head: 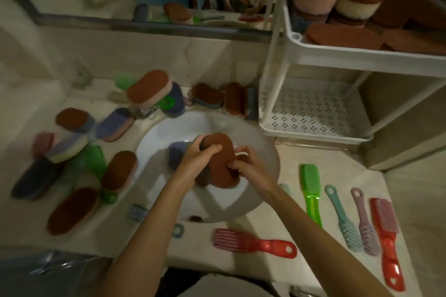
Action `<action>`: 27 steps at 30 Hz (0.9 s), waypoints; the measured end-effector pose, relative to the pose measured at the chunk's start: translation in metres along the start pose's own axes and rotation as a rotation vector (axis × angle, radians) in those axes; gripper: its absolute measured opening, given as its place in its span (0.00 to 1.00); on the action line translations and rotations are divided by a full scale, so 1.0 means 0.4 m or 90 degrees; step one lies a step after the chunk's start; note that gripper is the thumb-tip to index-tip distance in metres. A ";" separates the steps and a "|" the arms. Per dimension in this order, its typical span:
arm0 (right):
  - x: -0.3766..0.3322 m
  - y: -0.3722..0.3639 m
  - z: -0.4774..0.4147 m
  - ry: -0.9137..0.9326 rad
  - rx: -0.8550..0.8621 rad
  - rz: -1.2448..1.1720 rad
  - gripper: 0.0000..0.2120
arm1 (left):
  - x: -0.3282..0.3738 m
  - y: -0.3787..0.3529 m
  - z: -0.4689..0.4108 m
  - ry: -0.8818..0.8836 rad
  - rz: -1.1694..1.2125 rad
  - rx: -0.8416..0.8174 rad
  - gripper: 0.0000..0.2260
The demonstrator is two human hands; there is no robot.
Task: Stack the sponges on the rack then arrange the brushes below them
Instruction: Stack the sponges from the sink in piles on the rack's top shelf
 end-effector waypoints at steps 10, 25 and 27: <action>0.008 -0.370 0.027 -0.082 0.030 0.040 0.07 | -0.193 0.505 -0.136 -0.050 -0.294 0.211 0.11; -0.040 -0.366 0.034 -0.067 0.168 0.169 0.21 | -0.251 0.477 -0.209 -0.064 -0.295 0.111 0.26; -0.067 -0.328 0.047 -0.031 0.202 0.178 0.21 | -0.210 0.472 -0.185 -0.054 -0.243 0.118 0.25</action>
Point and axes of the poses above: each hand's wrist, its own z-axis away from the middle knuckle, its own y-axis out of the back of the hand, x = y × z, the point moved 7 cm from there along -z, towards the middle knuckle, and after that the axes turned 7 degrees about x, right-handed, at the moved point
